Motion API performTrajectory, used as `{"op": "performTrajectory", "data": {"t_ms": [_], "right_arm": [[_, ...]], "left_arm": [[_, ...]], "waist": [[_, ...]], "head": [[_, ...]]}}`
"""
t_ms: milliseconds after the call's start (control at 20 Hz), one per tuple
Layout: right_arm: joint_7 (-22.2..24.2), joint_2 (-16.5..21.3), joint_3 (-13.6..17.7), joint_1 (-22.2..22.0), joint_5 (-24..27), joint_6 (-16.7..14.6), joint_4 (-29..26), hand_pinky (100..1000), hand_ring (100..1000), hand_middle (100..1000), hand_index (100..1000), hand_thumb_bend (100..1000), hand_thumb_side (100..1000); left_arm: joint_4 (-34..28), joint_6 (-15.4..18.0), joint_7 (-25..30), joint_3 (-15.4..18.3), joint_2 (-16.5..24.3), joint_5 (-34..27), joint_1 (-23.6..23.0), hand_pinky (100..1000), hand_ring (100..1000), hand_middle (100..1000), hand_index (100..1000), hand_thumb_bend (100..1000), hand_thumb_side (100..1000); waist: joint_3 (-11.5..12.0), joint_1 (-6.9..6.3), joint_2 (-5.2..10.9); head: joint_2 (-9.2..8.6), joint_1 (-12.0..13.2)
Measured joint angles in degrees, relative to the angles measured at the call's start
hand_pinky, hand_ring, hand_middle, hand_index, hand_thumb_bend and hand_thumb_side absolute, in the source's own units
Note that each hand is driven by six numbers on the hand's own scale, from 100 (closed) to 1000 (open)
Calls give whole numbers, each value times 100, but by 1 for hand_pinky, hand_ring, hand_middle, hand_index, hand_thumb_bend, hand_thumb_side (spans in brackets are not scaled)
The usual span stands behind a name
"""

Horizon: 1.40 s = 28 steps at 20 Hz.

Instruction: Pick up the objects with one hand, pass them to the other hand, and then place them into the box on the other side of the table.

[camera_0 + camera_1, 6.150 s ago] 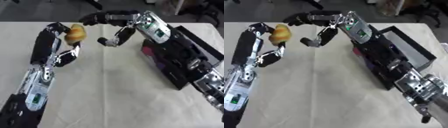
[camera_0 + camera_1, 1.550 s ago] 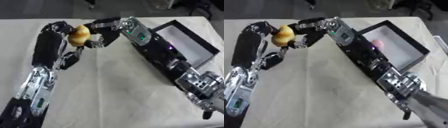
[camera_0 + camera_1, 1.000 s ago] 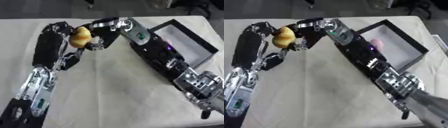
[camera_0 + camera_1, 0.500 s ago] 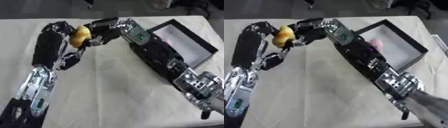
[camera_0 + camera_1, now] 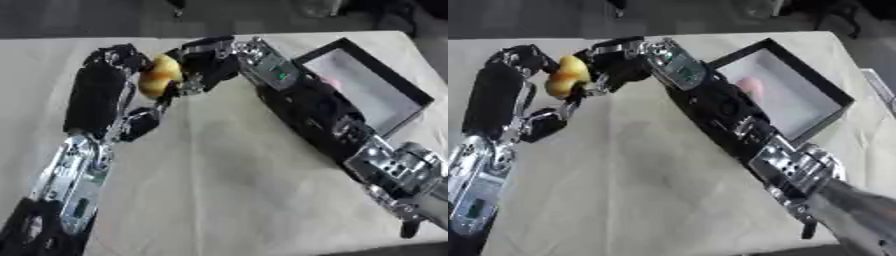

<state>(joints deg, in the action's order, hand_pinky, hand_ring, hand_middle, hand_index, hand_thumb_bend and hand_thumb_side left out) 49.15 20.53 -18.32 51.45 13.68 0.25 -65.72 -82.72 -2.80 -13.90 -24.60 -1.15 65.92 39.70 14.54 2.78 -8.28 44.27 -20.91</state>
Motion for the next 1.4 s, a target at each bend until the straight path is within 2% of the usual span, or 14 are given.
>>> {"op": "performTrajectory", "data": {"t_ms": [100, 400, 500, 950, 1150, 1400], "right_arm": [[-32, 0, 0, 0, 31, 34, -1, 1000, 773, 591, 684, 100, 199], [-72, 0, 0, 0, 115, 173, -1, 1000, 759, 569, 669, 100, 200], [-79, 0, 0, 0, 135, 217, -2, 1000, 752, 559, 665, 100, 200], [-81, 27, 24, 0, 177, 373, -38, 1000, 738, 543, 655, 100, 200], [-82, 42, 38, 0, 210, 436, -46, 1000, 734, 537, 652, 100, 200], [-83, 43, 53, 0, 226, 499, -79, 1000, 732, 535, 651, 100, 199]], "left_arm": [[0, -2, 2, 0, -1, 0, 1, 727, 591, 459, 487, 411, 100], [0, -4, 5, -2, -17, 0, 4, 727, 592, 468, 492, 447, 100], [0, -5, 5, -2, -19, 0, 6, 729, 596, 481, 512, 516, 102], [36, -85, 78, -26, -19, 169, 7, 781, 713, 607, 693, 832, 300], [54, -198, 142, -31, -19, 315, 7, 795, 737, 635, 731, 895, 331], [67, -381, 211, -31, -19, 424, 7, 813, 760, 667, 763, 920, 359]], "waist": [[0, 0, -5], [0, 0, -8], [-2, 0, -8], [-35, -1, -8], [-38, -1, -8], [-39, -1, -8]], "head": [[0, -1], [0, -11], [0, -13], [0, -14], [0, -14], [0, -14]]}}
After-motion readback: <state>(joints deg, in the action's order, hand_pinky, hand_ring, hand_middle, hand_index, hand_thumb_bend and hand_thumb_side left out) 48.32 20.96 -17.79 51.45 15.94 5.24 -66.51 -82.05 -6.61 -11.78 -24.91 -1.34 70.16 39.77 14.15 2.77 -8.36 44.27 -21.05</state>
